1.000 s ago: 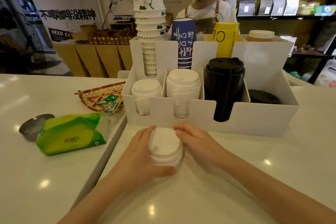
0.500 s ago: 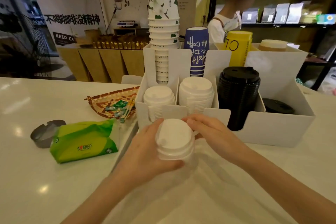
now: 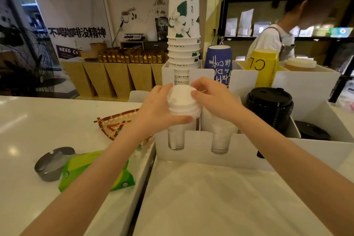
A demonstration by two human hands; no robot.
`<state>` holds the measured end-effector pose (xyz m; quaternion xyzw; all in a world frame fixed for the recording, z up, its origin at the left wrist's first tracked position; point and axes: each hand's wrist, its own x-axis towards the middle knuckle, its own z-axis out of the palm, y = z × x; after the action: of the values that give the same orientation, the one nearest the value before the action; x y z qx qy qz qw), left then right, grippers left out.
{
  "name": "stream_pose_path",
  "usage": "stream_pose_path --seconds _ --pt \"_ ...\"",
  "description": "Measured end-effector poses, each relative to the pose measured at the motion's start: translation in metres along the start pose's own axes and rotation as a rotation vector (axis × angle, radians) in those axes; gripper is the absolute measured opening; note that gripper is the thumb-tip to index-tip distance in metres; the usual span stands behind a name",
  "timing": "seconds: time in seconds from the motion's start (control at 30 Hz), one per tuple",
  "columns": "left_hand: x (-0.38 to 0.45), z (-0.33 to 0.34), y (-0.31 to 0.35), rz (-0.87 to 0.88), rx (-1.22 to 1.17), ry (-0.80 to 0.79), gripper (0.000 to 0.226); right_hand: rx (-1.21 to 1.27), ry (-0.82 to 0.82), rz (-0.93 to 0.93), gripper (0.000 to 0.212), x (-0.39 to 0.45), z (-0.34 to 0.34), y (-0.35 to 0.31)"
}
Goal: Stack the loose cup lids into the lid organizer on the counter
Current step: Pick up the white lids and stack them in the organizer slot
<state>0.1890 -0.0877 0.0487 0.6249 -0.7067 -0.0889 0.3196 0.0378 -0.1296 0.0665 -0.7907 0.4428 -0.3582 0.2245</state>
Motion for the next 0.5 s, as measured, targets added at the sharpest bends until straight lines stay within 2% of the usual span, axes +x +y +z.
stream_pose_path --seconds 0.17,0.5 --pt "0.004 0.013 -0.012 0.033 0.135 0.037 0.083 -0.095 -0.083 0.029 0.033 0.014 0.01 0.006" --pt "0.008 0.022 -0.03 0.049 0.208 0.058 0.084 -0.244 -0.161 0.011 0.035 0.019 0.022 0.014"
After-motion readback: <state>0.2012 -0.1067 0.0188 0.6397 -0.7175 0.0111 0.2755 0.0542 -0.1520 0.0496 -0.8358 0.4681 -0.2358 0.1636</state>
